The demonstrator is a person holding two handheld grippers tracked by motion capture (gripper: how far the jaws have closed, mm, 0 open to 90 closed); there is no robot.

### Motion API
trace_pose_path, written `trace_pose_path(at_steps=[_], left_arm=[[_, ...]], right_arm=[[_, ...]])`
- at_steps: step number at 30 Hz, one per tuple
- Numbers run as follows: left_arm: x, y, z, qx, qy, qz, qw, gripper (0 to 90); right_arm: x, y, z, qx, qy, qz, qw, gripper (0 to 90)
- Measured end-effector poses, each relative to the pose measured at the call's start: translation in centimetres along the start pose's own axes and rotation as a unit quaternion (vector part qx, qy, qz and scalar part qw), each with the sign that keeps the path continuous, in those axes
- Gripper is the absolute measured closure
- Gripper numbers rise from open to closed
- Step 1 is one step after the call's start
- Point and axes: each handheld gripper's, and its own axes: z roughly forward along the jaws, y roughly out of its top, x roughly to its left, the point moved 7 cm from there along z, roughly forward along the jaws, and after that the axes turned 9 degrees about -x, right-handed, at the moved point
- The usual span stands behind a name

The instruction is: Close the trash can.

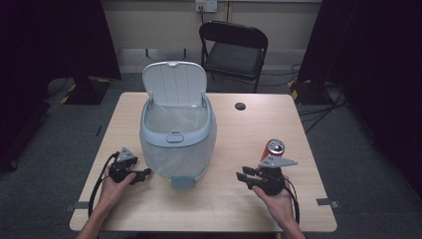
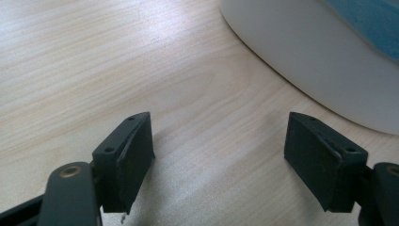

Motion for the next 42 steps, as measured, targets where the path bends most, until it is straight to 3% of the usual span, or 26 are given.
trace_pose_path(at_steps=[3, 8, 14, 19, 25, 30, 34, 37, 42], left_arm=[[0.0, 0.0, 0.0, 0.0, 0.0, 0.0, 1.0, 23.9], [0.0, 0.0, 0.0, 0.0, 0.0, 0.0, 1.0, 23.9], [0.0, 0.0, 0.0, 0.001, -0.001, 0.0, 1.0, 23.8], [0.0, 0.0, 0.0, 0.001, -0.001, 0.001, 1.0, 23.8], [0.0, 0.0, 0.0, 0.001, -0.001, 0.001, 1.0, 23.8], [0.0, 0.0, 0.0, 0.0, -0.001, 0.0, 1.0, 23.8], [0.0, 0.0, 0.0, 0.0, -0.001, 0.001, 1.0, 23.7], [0.1, 0.1, 0.1, 0.001, -0.001, 0.0, 1.0, 23.7], [0.2, 0.1, 0.1, 0.001, -0.001, 0.0, 1.0, 23.8]], right_arm=[[-0.9, -1.4, -1.0, 0.013, -0.024, 0.011, 0.9996, 48.5], [-2.3, -3.3, -2.6, 0.027, -0.056, 0.024, 0.9978, 42.5], [-4.5, -5.0, -4.0, 0.034, -0.116, 0.052, 0.9914, 33.8], [-6.0, -5.6, -3.9, 0.053, -0.146, 0.047, 0.9867, 24.4], [-7.5, -5.1, -3.4, 0.048, -0.165, 0.04, 0.9842, 19.9], [-8.7, -4.2, -2.7, 0.04, -0.186, 0.017, 0.9815, 18.8], [-9.5, -3.6, -2.1, 0.026, -0.19, 0.004, 0.9814, 19.5], [-9.7, -3.3, -1.7, 0.012, -0.18, 0.0, 0.9835, 20.2], [-10.2, -3.1, -1.0, 0.013, -0.186, -0.011, 0.9824, 22.4]])
